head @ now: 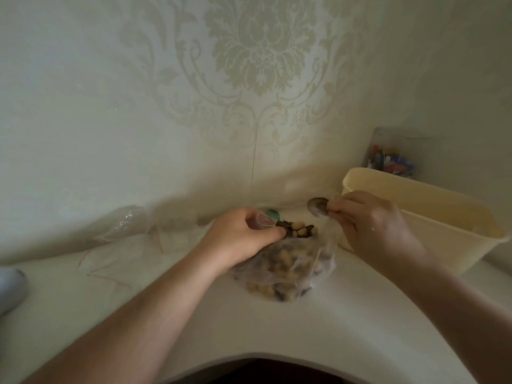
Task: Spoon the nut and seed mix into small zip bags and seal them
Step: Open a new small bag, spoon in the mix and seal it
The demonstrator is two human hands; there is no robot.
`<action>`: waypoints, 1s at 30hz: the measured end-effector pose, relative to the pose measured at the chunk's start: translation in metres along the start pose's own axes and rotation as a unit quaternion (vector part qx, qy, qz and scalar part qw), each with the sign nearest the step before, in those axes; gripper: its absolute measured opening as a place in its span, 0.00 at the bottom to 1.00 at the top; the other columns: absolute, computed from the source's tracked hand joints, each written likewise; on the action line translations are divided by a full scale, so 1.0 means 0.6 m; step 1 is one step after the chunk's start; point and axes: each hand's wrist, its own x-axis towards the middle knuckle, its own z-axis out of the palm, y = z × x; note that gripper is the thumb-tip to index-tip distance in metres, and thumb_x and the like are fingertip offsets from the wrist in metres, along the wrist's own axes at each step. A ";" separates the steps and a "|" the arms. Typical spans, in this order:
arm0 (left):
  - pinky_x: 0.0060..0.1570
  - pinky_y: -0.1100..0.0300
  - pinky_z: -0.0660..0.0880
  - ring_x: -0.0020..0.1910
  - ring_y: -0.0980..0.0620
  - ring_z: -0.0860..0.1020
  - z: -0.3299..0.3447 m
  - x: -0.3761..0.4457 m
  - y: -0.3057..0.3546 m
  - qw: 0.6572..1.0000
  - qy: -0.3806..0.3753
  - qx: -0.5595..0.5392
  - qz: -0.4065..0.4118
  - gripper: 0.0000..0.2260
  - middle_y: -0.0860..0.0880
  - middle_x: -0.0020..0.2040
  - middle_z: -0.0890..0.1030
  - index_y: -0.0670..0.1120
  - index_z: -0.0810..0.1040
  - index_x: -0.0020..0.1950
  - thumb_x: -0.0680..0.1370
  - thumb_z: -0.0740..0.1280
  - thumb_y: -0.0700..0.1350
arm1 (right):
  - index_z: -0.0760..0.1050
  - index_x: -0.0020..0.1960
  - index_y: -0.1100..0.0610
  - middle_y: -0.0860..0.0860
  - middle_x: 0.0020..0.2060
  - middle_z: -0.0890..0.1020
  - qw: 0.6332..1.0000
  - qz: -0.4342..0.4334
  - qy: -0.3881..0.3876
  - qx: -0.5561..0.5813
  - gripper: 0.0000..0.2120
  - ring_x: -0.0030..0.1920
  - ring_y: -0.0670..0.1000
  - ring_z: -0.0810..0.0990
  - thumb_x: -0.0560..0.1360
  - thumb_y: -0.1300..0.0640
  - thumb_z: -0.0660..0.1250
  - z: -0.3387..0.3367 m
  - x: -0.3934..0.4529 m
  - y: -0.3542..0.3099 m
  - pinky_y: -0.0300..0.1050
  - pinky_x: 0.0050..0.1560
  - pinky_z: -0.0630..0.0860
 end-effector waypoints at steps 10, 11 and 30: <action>0.55 0.57 0.80 0.49 0.63 0.82 0.018 -0.012 0.006 0.999 -0.020 0.032 0.029 0.17 0.64 0.47 0.85 0.62 0.83 0.50 0.66 0.79 0.66 | 0.84 0.48 0.56 0.50 0.36 0.80 0.999 0.012 -0.037 -0.015 0.07 0.34 0.53 0.78 0.81 0.59 0.68 0.010 -0.009 -0.027 0.52 0.32 0.78; 0.55 0.57 0.81 0.49 0.63 0.82 0.018 -0.011 0.005 0.999 -0.019 0.030 0.027 0.17 0.64 0.48 0.84 0.61 0.83 0.50 0.67 0.79 0.66 | 0.82 0.45 0.56 0.49 0.34 0.78 0.998 0.022 -0.050 -0.023 0.10 0.33 0.52 0.75 0.82 0.56 0.66 0.011 -0.009 -0.030 0.51 0.31 0.76; 0.53 0.60 0.79 0.47 0.68 0.81 0.015 -0.014 0.009 0.999 -0.026 0.011 0.029 0.20 0.64 0.48 0.85 0.63 0.82 0.52 0.63 0.76 0.68 | 0.81 0.44 0.48 0.45 0.34 0.86 0.897 0.396 -0.010 0.197 0.11 0.35 0.41 0.84 0.83 0.49 0.66 0.021 0.006 -0.039 0.45 0.42 0.82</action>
